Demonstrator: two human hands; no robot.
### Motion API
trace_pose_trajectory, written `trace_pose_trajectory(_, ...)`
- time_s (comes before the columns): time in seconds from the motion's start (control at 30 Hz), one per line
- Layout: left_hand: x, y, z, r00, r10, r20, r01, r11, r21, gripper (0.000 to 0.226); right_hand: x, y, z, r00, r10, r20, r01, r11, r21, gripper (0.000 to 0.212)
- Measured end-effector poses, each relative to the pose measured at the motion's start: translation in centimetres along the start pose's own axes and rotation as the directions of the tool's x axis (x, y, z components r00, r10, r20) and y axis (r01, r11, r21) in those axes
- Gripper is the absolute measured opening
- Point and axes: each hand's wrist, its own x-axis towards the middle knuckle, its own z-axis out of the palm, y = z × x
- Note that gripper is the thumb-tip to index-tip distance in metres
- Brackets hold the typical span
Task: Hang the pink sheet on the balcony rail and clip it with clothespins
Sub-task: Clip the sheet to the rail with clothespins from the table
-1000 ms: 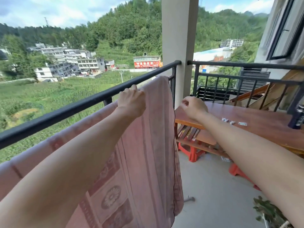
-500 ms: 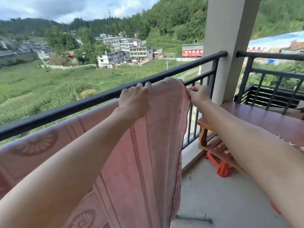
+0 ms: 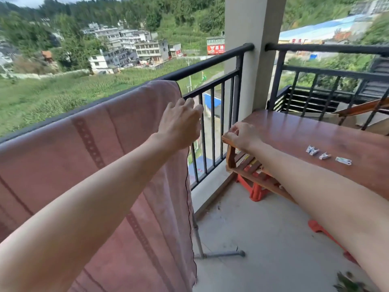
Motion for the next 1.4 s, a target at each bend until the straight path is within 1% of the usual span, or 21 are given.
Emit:
trace_pose_trajectory(0.13, 0.0, 2.9, 5.1, 0.987, 0.094, 0.128, -0.082, 0.992, -0.097, 0.023, -3.8, 5.0, 0.9, 0.994, 0.098, 0.051, -0.09, 0.987, -0.135, 0.025)
trace_pose_trajectory(0.23, 0.0, 5.6, 9.5, 0.957, 0.159, 0.242, -0.121, 0.979, -0.162, 0.027, -6.5, 9.1, 1.2, 0.979, 0.195, 0.057, -0.178, 0.959, -0.223, 0.027)
trace_pose_trajectory(0.33, -0.4, 8.1, 13.3, 0.921, 0.209, 0.33, -0.138, 0.964, -0.228, 0.024, -8.9, 12.6, 1.6, 0.956, 0.286, 0.069, -0.254, 0.92, -0.299, 0.03)
trace_pose_trajectory(0.4, -0.3, 9.7, 15.8, 0.901, 0.249, 0.356, -0.149, 0.947, -0.284, 0.022, -9.8, 14.7, 2.1, 0.935, 0.347, 0.077, -0.302, 0.888, -0.346, 0.032)
trace_pose_trajectory(0.5, -0.9, 11.6, 19.2, 0.873, 0.301, 0.383, -0.159, 0.92, -0.359, 0.023, -11.6, 16.8, 3.1, 0.891, 0.445, 0.088, -0.389, 0.849, -0.357, 0.033)
trace_pose_trajectory(0.67, -2.6, 14.6, 23.0, 0.792, 0.407, 0.455, -0.219, 0.885, -0.412, 0.03, -16.5, 19.3, 3.6, 0.813, 0.578, 0.072, -0.515, 0.771, -0.374, 0.024)
trace_pose_trajectory(0.8, -1.5, 17.4, 24.4, 0.732, 0.452, 0.511, -0.243, 0.873, -0.424, 0.021, -18.5, 21.2, 2.5, 0.768, 0.64, 0.028, -0.588, 0.722, -0.364, 0.028)
trace_pose_trajectory(0.9, -0.5, 20.1, 25.5, 0.694, 0.467, 0.548, -0.25, 0.87, -0.425, 0.022, -19.3, 23.9, 1.6, 0.717, 0.697, 0.013, -0.646, 0.672, -0.361, 0.029)
trace_pose_trajectory(0.97, -0.6, 21.5, 26.1, 0.673, 0.49, 0.554, -0.267, 0.86, -0.436, 0.021, -20.1, 25.2, 1.6, 0.697, 0.716, 0.024, -0.66, 0.656, -0.366, 0.031)
trace_pose_trajectory(1.03, -0.6, 23.2, 26.9, 0.657, 0.508, 0.556, -0.287, 0.851, -0.44, 0.022, -20.5, 27.0, 1.8, 0.692, 0.72, 0.054, -0.656, 0.658, -0.368, 0.032)
trace_pose_trajectory(1.2, 0.5, 28.3, 28.9, 0.61, 0.499, 0.616, -0.257, 0.86, -0.442, 0.026, -20.1, 32.2, 1.5, 0.671, 0.733, 0.11, -0.671, 0.663, -0.332, 0.032)
trace_pose_trajectory(1.27, -0.7, 29.9, 28.9, 0.586, 0.5, 0.638, -0.262, 0.862, -0.435, 0.026, -21.5, 33.4, 1.4, 0.665, 0.735, 0.134, -0.664, 0.664, -0.343, 0.032)
trace_pose_trajectory(1.4, -2.4, 32.8, 31.1, 0.563, 0.482, 0.671, -0.204, 0.868, -0.452, 0.029, -22.2, 36.8, 2.5, 0.648, 0.742, 0.172, -0.66, 0.66, -0.36, 0.032)
